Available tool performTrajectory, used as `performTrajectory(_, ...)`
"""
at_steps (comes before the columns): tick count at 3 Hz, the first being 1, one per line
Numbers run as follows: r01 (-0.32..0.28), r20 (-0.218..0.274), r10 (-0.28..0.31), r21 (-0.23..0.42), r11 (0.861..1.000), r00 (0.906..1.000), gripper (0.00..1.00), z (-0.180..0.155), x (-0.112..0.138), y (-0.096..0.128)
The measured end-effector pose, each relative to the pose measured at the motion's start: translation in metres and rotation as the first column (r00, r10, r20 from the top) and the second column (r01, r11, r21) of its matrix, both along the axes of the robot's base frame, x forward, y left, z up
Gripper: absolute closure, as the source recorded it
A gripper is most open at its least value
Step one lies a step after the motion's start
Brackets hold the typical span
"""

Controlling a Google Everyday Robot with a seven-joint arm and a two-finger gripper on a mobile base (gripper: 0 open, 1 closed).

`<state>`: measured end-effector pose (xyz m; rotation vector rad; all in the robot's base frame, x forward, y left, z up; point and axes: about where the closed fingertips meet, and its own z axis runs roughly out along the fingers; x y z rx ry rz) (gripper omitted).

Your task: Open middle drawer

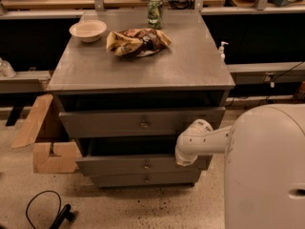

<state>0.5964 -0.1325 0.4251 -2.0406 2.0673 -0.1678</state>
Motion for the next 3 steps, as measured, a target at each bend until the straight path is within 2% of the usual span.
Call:
performTrajectory(2, 0.000, 0.000, 0.000, 0.000, 1.000, 1.0000, 1.00, 0.002, 0.000, 0.000)
performTrajectory(3, 0.007, -0.009, -0.007, 0.004, 1.000, 0.9999, 1.00, 0.005, -0.010, -0.001)
